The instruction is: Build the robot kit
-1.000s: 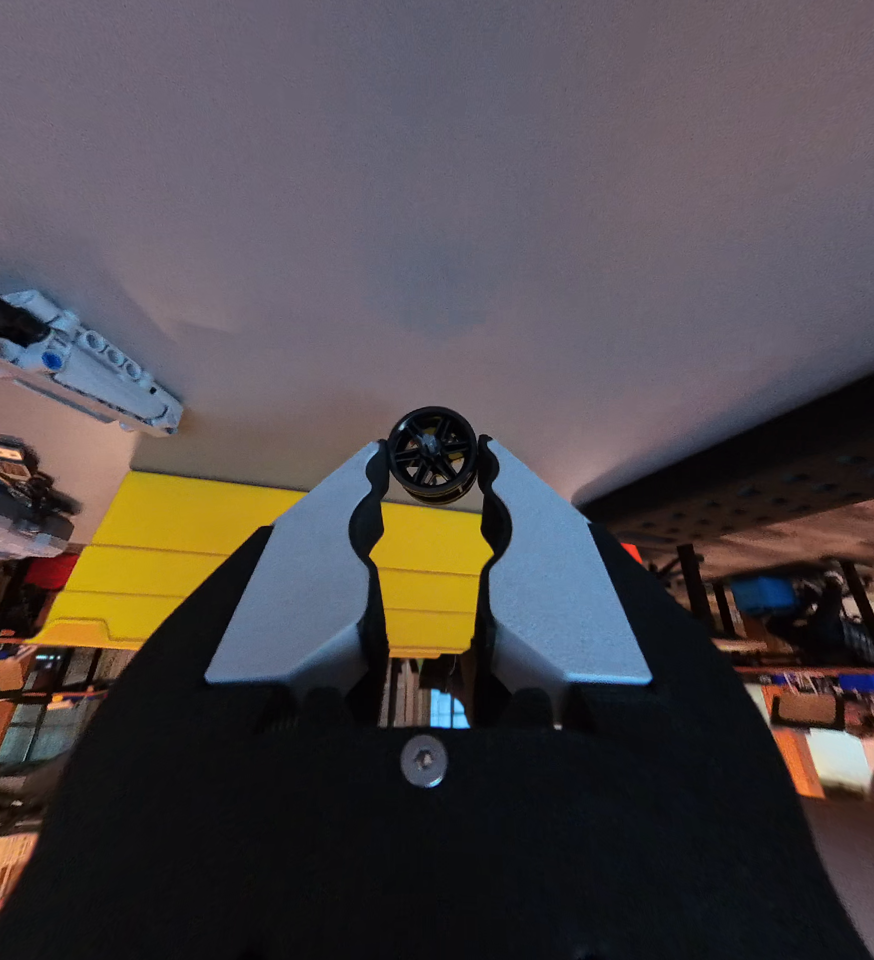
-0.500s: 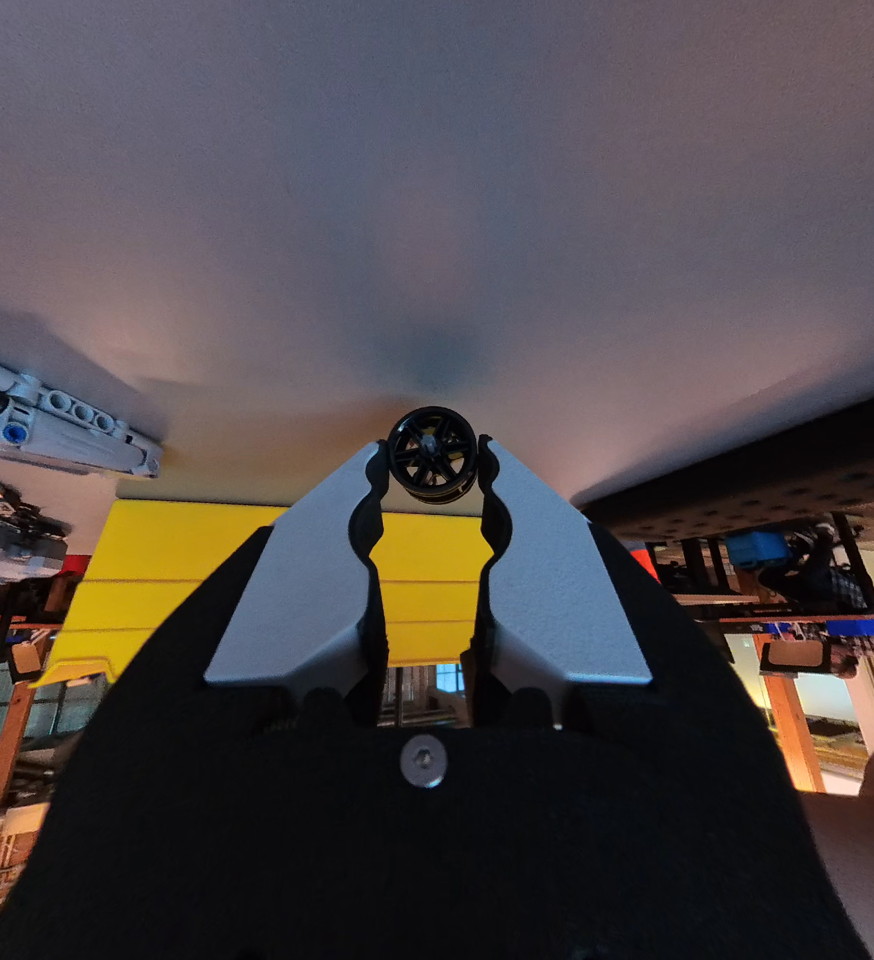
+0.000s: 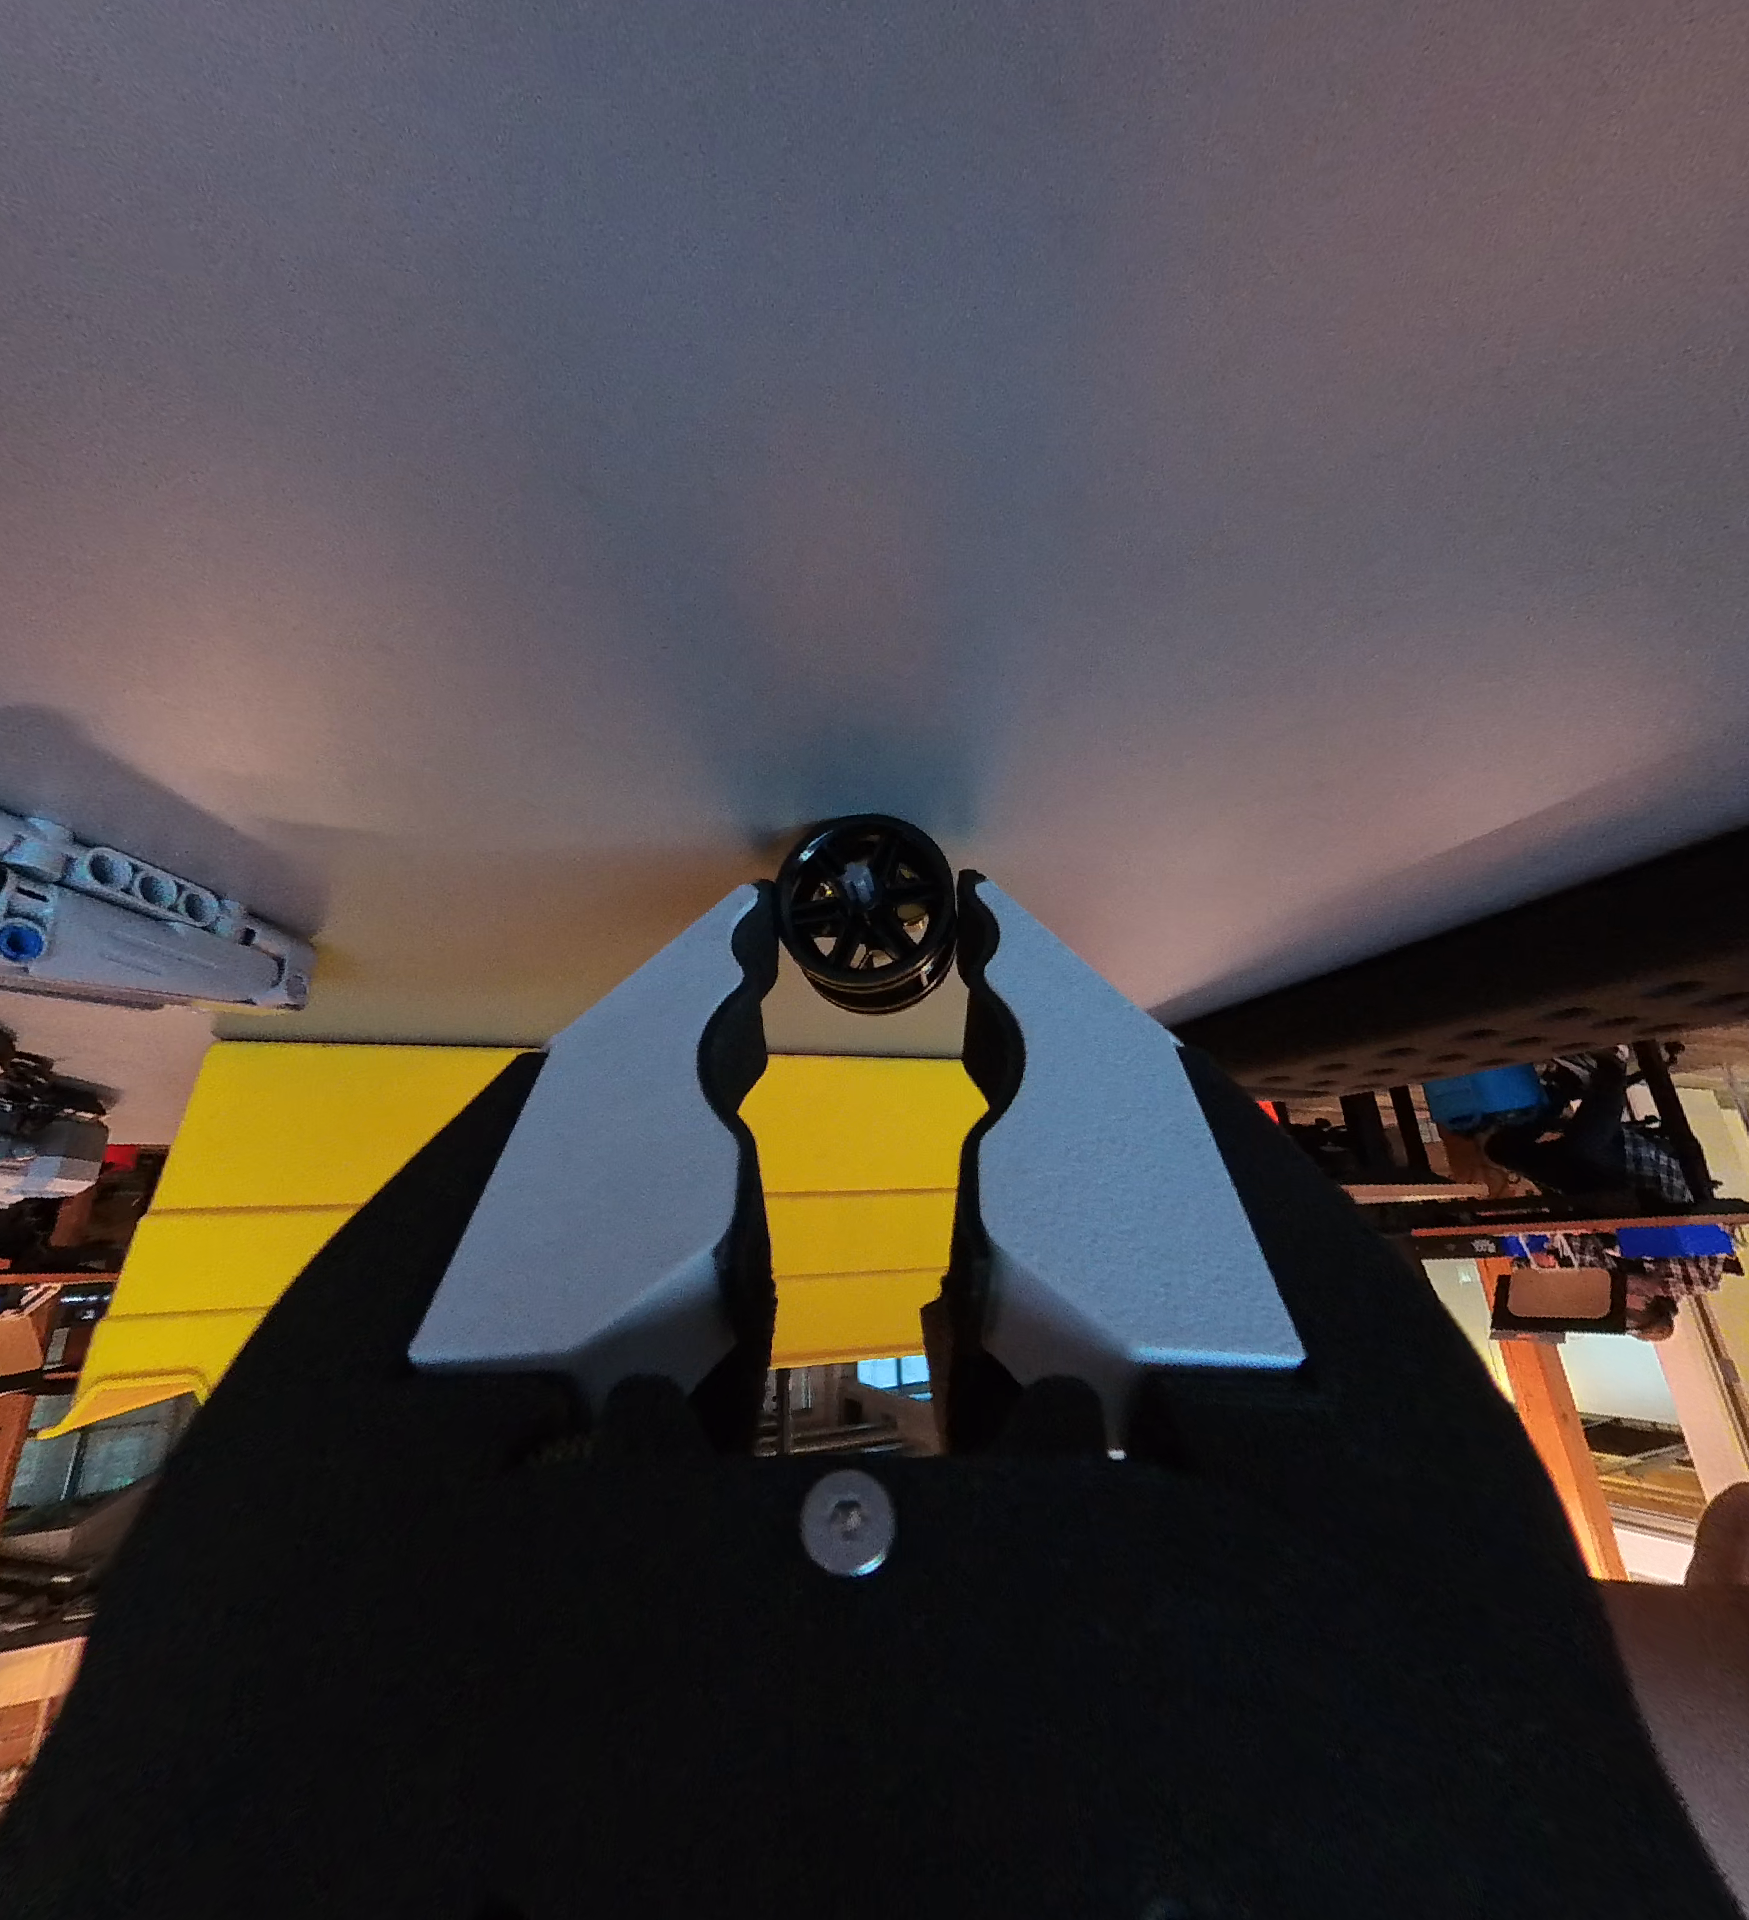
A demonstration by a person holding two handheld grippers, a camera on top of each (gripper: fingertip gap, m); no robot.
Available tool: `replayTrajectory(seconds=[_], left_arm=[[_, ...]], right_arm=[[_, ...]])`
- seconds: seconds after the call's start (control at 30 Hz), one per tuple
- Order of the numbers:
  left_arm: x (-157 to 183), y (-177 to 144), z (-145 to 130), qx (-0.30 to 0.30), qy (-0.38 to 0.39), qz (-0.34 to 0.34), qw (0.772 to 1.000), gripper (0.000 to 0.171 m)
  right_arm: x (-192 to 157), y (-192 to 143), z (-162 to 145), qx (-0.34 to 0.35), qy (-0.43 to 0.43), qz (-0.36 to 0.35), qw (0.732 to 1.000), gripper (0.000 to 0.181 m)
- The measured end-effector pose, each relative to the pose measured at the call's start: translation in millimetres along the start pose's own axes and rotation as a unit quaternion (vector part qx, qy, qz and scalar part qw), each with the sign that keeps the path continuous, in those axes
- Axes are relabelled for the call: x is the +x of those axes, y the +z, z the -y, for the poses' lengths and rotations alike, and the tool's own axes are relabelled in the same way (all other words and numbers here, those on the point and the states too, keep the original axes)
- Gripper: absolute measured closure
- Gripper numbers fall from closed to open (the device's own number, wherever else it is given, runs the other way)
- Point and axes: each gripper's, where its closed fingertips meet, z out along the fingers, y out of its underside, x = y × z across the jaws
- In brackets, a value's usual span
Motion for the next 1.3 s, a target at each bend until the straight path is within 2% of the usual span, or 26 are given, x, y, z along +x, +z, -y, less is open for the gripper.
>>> replayTrajectory(seconds=[0.07, 0.27, 0.53, 0.73, 0.87, 0.97, 1.03, 1.1, 1.17, 1.27, 1.3], left_arm=[[-1.1, -0.4, 1.1, 0.003, -0.003, 0.001, 1.000, 0.139], [-1.7, -1.5, 3.7, 0.011, -0.012, 0.000, 1.000, 0.124], [-2.0, -13.4, 3.3, 0.042, -0.022, 0.015, 0.999, 0.119], [-2.5, -36.9, -1.9, 0.109, -0.039, 0.041, 0.992, 0.112], [-12.0, -51.8, -2.0, 0.215, -0.097, 0.060, 0.970, 0.108], [-17.2, -59.2, 3.0, 0.341, -0.175, 0.051, 0.922, 0.109], [-10.3, -67.4, 8.6, 0.434, -0.215, 0.025, 0.874, 0.109], [-8.9, -78.9, 9.3, 0.517, -0.243, 0.033, 0.820, 0.101], [-10.8, -92.7, 8.1, 0.589, -0.258, 0.065, 0.763, 0.093], [-17.4, -104.7, 3.6, 0.658, -0.251, 0.162, 0.691, 0.093], [-16.9, -105.9, 2.5, 0.673, -0.250, 0.188, 0.670, 0.098]], right_arm=[[0.0, 0.0, 0.0, 0.000, 0.001, 0.000, 1.000, 0.181], [-0.1, 0.1, 0.0, 0.000, 0.003, 0.001, 1.000, 0.181], [-0.1, 0.0, -0.1, 0.003, 0.011, 0.003, 1.000, 0.181], [0.1, 0.1, -0.2, 0.006, 0.017, 0.006, 1.000, 0.181], [0.0, 0.1, -0.2, 0.006, 0.019, 0.006, 1.000, 0.181], [0.0, 0.2, -0.3, 0.011, 0.027, 0.008, 1.000, 0.181], [0.1, 0.3, -0.1, 0.016, 0.037, 0.013, 0.999, 0.181], [0.3, 0.8, 0.4, 0.022, 0.048, 0.017, 0.998, 0.181], [0.2, 1.2, 0.9, 0.026, 0.056, 0.021, 0.998, 0.181], [0.2, 1.2, 0.8, 0.027, 0.063, 0.022, 0.997, 0.181], [0.3, 1.2, 0.7, 0.028, 0.065, 0.022, 0.997, 0.181]])
